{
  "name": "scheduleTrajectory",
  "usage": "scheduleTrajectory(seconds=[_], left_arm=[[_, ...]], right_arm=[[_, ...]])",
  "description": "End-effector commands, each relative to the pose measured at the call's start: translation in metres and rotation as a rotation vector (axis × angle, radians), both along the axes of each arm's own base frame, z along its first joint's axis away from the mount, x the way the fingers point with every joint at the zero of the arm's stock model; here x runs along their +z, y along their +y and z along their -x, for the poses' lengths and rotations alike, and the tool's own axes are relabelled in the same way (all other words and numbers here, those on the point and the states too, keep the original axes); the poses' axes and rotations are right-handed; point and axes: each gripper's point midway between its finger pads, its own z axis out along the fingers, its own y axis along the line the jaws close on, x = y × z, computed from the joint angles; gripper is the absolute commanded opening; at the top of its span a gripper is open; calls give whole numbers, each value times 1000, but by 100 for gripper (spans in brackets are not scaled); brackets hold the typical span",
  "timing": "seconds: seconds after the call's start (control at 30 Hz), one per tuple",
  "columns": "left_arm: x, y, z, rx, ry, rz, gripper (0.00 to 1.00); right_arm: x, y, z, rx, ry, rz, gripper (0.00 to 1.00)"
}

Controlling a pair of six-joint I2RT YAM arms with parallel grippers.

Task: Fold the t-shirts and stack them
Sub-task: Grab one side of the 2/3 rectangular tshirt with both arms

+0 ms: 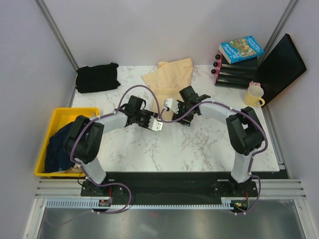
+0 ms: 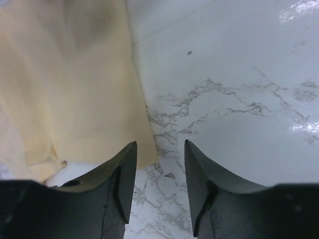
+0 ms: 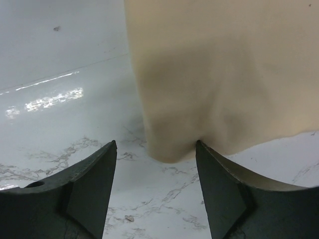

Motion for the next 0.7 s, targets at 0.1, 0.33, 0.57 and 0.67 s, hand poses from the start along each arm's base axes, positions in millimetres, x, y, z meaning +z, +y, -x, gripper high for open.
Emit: scheduleTrajectory(seconds=[0.1,0.33,0.57,0.67], left_arm=[[-28,7,-3,-29,-2,-93,56],[-34,5,-18,-6,-18,-107,65],[-46,4,-30,17,-25,-129,65],[-51,3,-35,26,-23,-138,62]], right_arm=[[7,17,-23,7,-60,-25,72],[4,20,-28,4,-58,-22,72],[-1,22,-28,17,-46,-20,72],[-6,21,-27,29,-40,-11,72]])
